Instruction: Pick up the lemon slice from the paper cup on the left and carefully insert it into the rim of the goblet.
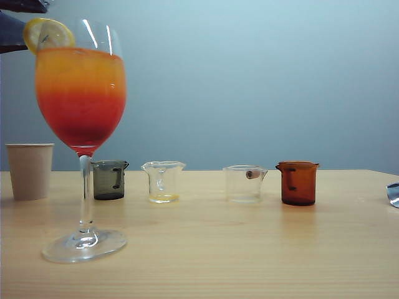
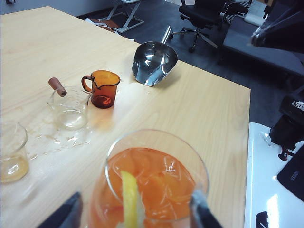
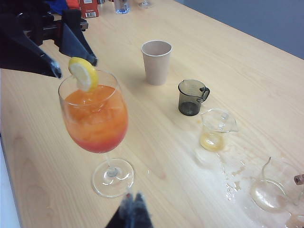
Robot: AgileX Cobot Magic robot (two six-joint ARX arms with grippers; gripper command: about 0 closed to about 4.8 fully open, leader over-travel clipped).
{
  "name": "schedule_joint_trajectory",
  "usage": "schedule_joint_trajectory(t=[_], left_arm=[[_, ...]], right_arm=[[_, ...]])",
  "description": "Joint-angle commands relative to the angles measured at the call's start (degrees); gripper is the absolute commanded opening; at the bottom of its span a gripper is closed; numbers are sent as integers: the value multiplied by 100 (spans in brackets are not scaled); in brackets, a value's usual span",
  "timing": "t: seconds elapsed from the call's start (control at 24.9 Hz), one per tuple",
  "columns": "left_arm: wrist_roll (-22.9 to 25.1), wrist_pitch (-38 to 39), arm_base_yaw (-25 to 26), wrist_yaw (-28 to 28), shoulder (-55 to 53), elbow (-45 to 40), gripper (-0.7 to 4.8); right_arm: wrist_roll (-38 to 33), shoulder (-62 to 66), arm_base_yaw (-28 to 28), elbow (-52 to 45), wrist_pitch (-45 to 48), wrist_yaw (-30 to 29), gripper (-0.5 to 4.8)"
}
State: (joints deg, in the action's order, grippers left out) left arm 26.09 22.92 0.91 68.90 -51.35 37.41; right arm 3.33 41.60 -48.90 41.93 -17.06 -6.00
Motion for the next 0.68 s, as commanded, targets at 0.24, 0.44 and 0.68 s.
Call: schedule_joint_trajectory(t=[0.24,0.44,0.68], left_arm=[[-411,-367,2,-9,48,181,283],[-715,-387,9,-203,76,485,279],[-1517,-485,11,-675,162,885,-14]], right_arm=[[11,-4,2,37,55,11,-3],[9,-4,4,37,59,13,-3],[11,-13,9,39,203,33,-3]])
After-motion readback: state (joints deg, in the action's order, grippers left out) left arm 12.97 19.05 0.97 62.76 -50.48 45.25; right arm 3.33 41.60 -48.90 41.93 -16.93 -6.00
